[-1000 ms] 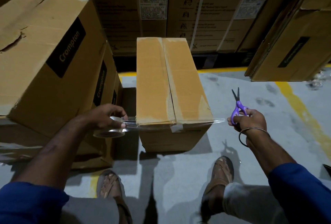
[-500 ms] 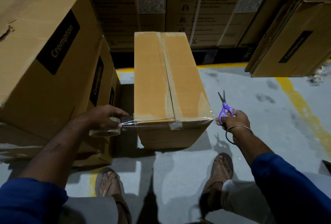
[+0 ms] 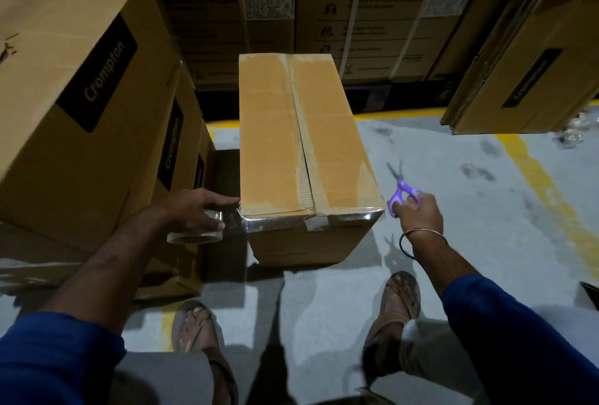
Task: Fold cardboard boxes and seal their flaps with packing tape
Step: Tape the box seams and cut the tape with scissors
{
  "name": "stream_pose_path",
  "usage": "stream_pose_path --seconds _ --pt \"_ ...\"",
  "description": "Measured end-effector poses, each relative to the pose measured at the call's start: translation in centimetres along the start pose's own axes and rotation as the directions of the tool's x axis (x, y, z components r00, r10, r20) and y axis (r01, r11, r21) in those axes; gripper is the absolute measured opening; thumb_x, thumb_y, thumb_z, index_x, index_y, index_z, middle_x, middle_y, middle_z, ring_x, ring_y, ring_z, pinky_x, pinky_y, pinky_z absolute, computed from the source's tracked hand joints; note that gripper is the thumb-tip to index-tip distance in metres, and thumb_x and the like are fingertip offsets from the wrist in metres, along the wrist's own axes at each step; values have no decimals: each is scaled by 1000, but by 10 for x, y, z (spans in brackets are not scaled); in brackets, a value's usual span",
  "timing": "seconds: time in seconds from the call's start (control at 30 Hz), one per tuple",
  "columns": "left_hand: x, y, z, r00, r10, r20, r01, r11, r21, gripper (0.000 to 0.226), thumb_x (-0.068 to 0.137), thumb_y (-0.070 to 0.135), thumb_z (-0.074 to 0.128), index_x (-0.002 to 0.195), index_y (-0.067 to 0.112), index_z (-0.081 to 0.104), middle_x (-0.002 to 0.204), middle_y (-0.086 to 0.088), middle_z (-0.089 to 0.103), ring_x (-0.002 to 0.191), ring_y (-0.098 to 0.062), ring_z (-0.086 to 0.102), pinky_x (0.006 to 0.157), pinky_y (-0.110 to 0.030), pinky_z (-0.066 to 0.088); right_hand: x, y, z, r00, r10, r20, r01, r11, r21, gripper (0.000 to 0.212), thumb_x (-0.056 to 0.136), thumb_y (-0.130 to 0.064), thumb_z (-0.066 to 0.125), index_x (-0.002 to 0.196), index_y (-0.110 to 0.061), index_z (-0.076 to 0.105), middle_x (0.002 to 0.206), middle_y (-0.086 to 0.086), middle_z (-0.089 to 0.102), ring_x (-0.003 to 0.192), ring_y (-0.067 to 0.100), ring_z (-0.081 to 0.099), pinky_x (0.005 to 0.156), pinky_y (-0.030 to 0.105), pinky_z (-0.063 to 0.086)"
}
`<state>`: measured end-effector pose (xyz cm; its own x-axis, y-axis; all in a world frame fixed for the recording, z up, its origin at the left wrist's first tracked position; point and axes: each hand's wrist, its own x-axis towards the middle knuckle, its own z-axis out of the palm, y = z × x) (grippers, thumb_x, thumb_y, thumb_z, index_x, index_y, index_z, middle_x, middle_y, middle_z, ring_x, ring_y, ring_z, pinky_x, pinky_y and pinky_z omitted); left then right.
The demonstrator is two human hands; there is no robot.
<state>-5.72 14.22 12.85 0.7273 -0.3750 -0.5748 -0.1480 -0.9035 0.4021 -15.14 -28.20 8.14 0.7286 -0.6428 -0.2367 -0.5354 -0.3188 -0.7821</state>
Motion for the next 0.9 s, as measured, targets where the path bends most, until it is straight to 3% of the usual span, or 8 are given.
stream_pose_path --seconds 0.1,0.2,0.37,0.47,0.57,0.67,0.77,0.9 --pt "-3 5 0 1000 -14 -9 15 999 30 66 94 24 73 150 45 45 157 7 47 141 -25 44 115 -51 37 -32 -21 -2 958 -271 -92 275 961 37 39 97 -22 67 131 -16 49 108 -2 70 94 22 64 76 31 45" --pt "-7 5 -1 999 -45 -8 45 999 14 57 94 23 72 144 43 54 146 9 53 133 -26 51 108 -48 43 -65 -32 13 835 -529 151 542 838 -61 34 97 -24 64 123 -28 43 116 -3 74 97 26 71 72 40 55" --pt "-7 -1 -1 999 -37 -41 38 999 28 27 88 26 72 109 43 72 128 6 65 113 -22 60 93 -42 52 -117 -45 57 532 -670 517 786 619 -6 29 92 -23 65 115 -29 48 128 -21 59 119 14 61 87 36 52" --pt "-5 -4 0 997 -39 -64 40 999 18 18 89 29 72 102 41 71 121 6 63 109 -22 60 90 -43 52 -135 -50 80 473 -707 526 835 550 -10 29 90 -30 63 116 -29 49 122 -13 62 115 21 58 93 40 50" --pt "-3 -8 -1 997 -16 -71 15 1000 -11 15 90 28 73 92 41 66 112 5 65 104 -22 60 82 -39 48 -148 -55 95 593 -627 505 725 689 5 37 88 -40 61 122 -35 47 110 -12 71 105 22 67 83 42 54" --pt "-3 -11 -1 997 -11 -77 8 999 -39 17 90 31 73 85 45 64 107 5 66 101 -21 61 80 -39 48 -170 -67 103 703 -408 582 334 912 236 31 92 -35 69 117 -28 54 82 5 75 76 26 72 71 41 58" --pt "-6 -9 -1 996 -30 -81 25 998 -64 11 89 34 72 84 43 68 109 5 68 103 -23 62 90 -46 53 -191 -75 100 516 2 857 -157 983 92 37 91 -45 74 111 -17 59 88 20 77 67 20 72 58 24 53" --pt "-10 -6 -3 996 -39 -80 30 993 -115 8 87 34 73 84 41 71 107 6 69 102 -24 64 93 -52 55 -207 -58 103 311 233 922 -204 963 -175 55 79 -73 72 111 -29 64 103 12 78 87 21 76 86 43 59"
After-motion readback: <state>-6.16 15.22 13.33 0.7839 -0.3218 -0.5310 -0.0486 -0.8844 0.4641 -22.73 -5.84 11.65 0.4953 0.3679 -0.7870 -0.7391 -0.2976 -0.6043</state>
